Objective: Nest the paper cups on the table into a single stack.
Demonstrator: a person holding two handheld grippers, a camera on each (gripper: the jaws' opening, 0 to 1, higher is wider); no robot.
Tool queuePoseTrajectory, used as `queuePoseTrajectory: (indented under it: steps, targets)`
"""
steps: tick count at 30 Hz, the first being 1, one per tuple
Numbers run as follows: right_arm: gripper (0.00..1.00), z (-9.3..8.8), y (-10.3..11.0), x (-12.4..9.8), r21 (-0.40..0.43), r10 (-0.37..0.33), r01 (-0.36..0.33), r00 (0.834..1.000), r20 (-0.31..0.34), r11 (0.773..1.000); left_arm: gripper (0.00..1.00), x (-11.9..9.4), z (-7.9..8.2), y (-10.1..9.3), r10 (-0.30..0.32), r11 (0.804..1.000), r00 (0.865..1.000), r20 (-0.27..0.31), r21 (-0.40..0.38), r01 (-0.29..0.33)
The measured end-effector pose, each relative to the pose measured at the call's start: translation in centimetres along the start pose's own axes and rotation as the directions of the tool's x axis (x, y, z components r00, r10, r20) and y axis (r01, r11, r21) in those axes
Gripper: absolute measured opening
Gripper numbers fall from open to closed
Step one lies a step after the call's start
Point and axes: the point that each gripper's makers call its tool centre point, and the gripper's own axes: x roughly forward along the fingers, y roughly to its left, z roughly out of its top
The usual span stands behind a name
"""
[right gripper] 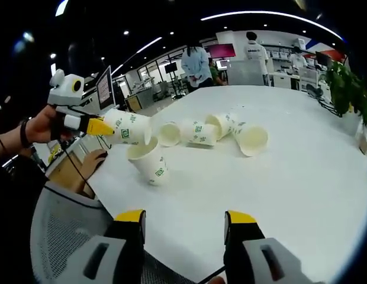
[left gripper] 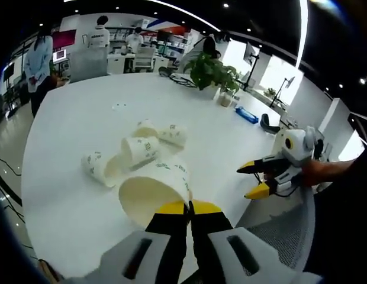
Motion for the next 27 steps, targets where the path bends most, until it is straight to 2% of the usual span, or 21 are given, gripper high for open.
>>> queuePoseTrajectory:
  steps: [18, 27]
  targets:
    - [0.52, 0.13, 0.15, -0.13, 0.001, -0.003, 0.003, 1.000, 0.002, 1.000, 0.00, 0.41, -0.39, 0.17, 0.001, 1.000, 1.000, -0.023, 0.013, -0.001]
    - [0.52, 0.25, 0.15, -0.09, -0.001, -0.003, 0.003, 1.000, 0.000, 1.000, 0.00, 0.19, -0.34, -0.34, -0.001, 1.000, 1.000, -0.030, 0.020, 0.002]
